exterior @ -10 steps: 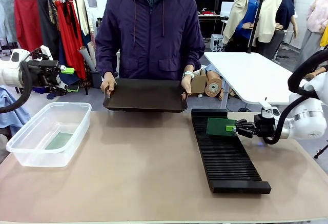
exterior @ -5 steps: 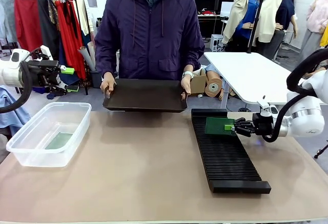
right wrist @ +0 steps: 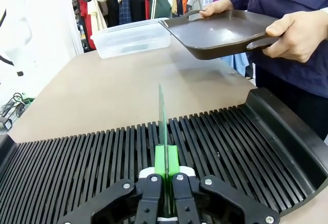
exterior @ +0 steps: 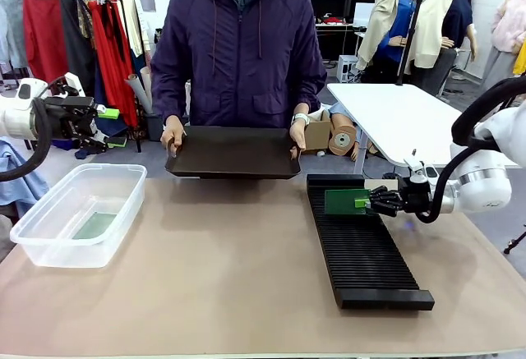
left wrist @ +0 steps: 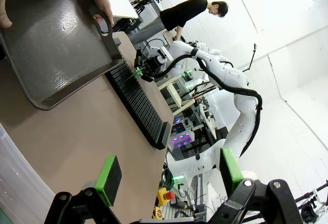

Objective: Sort PCBs into racks and boxes based on the side picked up.
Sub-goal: If the short side of the Blank PCB is picked up, insert it into the PCB Rack ; if the long side is picked up, place it in the Organizing box.

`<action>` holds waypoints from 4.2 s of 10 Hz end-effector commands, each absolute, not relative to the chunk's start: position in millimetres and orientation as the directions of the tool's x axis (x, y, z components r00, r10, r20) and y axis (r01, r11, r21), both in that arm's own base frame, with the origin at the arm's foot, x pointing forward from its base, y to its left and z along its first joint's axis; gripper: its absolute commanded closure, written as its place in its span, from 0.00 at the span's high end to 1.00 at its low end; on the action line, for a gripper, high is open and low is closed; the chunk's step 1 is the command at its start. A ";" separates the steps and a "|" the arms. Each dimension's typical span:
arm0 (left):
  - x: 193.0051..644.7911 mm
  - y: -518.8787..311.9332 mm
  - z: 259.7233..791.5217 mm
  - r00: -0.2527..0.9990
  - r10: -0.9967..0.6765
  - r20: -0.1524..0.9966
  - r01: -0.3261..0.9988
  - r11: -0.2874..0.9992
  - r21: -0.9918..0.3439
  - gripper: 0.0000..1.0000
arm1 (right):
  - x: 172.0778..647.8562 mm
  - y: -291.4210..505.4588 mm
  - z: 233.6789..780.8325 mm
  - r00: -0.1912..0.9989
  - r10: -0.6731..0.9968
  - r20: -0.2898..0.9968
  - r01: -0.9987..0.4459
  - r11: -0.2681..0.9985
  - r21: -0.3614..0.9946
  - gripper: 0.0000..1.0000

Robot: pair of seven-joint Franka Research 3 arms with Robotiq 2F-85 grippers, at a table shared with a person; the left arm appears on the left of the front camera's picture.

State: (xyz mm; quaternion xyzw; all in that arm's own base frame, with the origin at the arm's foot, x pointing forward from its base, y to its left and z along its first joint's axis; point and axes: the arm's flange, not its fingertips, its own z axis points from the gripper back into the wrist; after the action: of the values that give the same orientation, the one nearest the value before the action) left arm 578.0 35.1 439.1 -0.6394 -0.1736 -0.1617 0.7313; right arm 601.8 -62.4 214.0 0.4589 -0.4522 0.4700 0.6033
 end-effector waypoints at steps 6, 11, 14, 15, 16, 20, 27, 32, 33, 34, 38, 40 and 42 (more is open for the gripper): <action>576.5 35.7 440.9 0.886 -0.012 0.463 0.461 0.133 -0.877 1.00 | 611.6 -70.8 184.8 0.229 0.226 0.947 -0.961 0.204 0.184 0.08; 576.5 35.7 440.9 0.886 -0.012 0.463 0.461 0.133 -0.877 1.00 | 611.4 -70.9 197.8 0.200 0.177 0.964 -0.961 0.229 0.157 1.00; 576.5 35.7 440.9 0.886 -0.012 0.463 0.461 0.133 -0.877 1.00 | 612.5 -71.1 200.2 0.199 0.168 0.966 -0.961 0.228 0.158 1.00; 576.5 35.7 440.9 0.886 -0.012 0.463 0.461 0.133 -0.877 1.00 | 612.9 -71.2 200.5 0.204 0.164 0.965 -0.960 0.225 0.164 1.00; 576.5 35.7 440.9 0.886 -0.012 0.463 0.461 0.133 -0.877 1.00 | 613.2 -71.3 200.4 0.206 0.161 0.965 -0.960 0.226 0.167 1.00; 576.5 35.7 440.9 0.886 -0.012 0.463 0.461 0.133 -0.877 1.00 | 607.0 -72.7 198.1 0.195 0.166 0.967 -0.966 0.202 0.160 1.00; 576.5 35.7 440.9 0.886 -0.012 0.463 0.461 0.133 -0.877 1.00 | 607.0 -72.7 198.1 0.195 0.166 0.967 -0.966 0.202 0.160 1.00; 576.5 35.7 440.9 0.886 -0.012 0.463 0.461 0.133 -0.877 1.00 | 607.0 -72.7 198.1 0.195 0.166 0.967 -0.966 0.202 0.160 1.00; 576.5 35.7 440.9 0.886 -0.012 0.463 0.461 0.133 -0.877 1.00 | 607.0 -72.7 198.1 0.195 0.166 0.967 -0.966 0.202 0.160 1.00; 576.5 35.7 440.9 0.886 -0.012 0.463 0.461 0.133 -0.877 1.00 | 607.0 -72.7 198.1 0.195 0.166 0.967 -0.966 0.202 0.160 1.00; 576.5 35.7 440.9 0.886 -0.012 0.463 0.461 0.133 -0.877 1.00 | 611.3 -66.1 212.3 0.197 0.135 0.971 -0.964 0.205 0.167 1.00; 576.5 35.7 440.9 0.886 -0.012 0.463 0.461 0.133 -0.877 1.00 | 623.5 -59.5 235.9 0.195 0.102 0.976 -0.964 0.201 0.171 1.00; 576.5 35.7 440.9 0.886 -0.012 0.463 0.461 0.133 -0.877 1.00 | 627.3 -52.8 260.9 0.180 0.061 0.982 -0.967 0.195 0.166 1.00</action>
State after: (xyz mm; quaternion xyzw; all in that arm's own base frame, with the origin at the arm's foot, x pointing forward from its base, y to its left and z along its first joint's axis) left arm 578.1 35.1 439.1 -0.6394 -0.1736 -0.1617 0.7313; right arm 624.3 -55.3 246.8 0.4632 -0.4704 0.4394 0.6092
